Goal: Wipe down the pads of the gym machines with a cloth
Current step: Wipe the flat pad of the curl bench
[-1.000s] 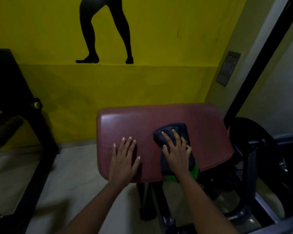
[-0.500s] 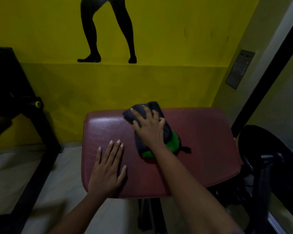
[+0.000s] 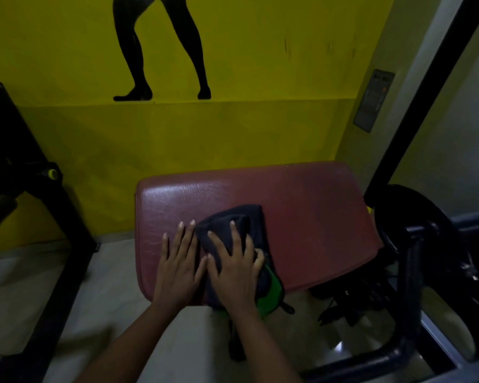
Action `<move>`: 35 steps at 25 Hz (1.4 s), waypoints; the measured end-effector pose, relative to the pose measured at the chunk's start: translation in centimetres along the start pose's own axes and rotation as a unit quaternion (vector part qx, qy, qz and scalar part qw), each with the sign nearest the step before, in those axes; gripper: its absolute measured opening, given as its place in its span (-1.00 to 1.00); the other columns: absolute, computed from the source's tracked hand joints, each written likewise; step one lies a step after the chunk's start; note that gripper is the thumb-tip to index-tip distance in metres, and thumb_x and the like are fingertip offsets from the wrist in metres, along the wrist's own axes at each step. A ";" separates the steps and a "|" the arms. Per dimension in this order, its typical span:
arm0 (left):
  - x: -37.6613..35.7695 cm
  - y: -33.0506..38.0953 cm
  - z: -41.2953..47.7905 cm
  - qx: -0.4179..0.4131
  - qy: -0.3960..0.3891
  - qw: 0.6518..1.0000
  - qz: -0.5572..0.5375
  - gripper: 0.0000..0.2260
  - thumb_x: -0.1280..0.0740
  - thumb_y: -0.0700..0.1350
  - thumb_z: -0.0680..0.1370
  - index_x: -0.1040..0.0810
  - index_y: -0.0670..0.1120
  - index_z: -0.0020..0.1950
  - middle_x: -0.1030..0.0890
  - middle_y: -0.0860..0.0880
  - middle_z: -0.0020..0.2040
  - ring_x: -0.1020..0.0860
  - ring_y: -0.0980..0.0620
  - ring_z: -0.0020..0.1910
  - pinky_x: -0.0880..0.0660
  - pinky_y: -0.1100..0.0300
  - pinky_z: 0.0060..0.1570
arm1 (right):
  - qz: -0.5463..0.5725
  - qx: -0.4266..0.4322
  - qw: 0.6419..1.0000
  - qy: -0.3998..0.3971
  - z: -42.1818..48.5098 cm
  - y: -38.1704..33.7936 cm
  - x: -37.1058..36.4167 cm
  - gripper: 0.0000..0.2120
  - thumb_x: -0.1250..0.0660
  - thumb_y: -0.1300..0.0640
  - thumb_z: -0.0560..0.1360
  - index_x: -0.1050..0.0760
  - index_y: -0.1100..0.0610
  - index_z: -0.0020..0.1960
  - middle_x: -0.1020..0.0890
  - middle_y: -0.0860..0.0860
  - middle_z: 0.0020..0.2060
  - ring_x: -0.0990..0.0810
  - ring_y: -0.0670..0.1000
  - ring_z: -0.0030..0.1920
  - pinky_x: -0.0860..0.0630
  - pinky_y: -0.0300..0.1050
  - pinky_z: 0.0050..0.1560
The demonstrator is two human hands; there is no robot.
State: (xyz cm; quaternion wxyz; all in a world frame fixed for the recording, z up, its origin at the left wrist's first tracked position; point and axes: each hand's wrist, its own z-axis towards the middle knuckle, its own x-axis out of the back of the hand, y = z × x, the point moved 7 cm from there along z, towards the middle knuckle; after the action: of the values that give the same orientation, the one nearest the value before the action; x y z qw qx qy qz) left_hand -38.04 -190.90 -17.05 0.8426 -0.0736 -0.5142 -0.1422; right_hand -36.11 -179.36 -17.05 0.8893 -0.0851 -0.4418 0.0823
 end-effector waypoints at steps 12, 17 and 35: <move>-1.3 9.4 4.4 -0.053 0.012 0.998 -0.028 -0.45 -0.01 0.15 0.57 -0.21 -0.07 0.51 -0.21 -0.06 0.52 -0.06 -0.04 0.52 0.01 -0.09 0.46 | 0.016 -0.152 0.988 -0.027 9.7 24.1 4.0 -0.51 0.01 -0.17 0.49 -0.31 -0.18 0.39 -0.26 -0.02 0.46 -0.26 0.20 0.38 -0.19 0.27 0.25; -2.0 9.5 4.3 -0.057 0.022 0.998 -0.007 -0.44 -0.08 0.11 0.54 -0.25 -0.11 0.49 -0.22 -0.10 0.51 -0.10 -0.08 0.52 -0.05 -0.15 0.45 | -0.002 -0.012 1.000 0.010 7.2 11.6 2.1 -0.52 -0.11 -0.10 0.44 -0.29 -0.25 0.36 -0.40 0.02 0.38 -0.34 0.19 0.25 -0.34 0.28 0.12; -2.6 16.0 8.3 -0.154 -0.025 0.987 -0.037 -0.45 -0.06 0.14 0.56 -0.23 -0.11 0.49 -0.27 -0.08 0.49 -0.07 -0.02 0.50 0.05 -0.02 0.45 | 0.042 -0.153 0.987 -0.015 4.1 23.2 3.9 -0.58 -0.05 -0.16 0.55 -0.25 -0.22 0.41 -0.34 0.00 0.42 -0.34 0.20 0.34 -0.28 0.29 0.23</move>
State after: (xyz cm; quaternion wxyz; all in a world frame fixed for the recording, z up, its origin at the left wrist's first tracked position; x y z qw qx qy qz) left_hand -41.17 -173.09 -15.15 0.8022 -0.1873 -0.5095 -0.2485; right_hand -38.71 -155.65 -16.81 0.8549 -0.2372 -0.4583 0.0527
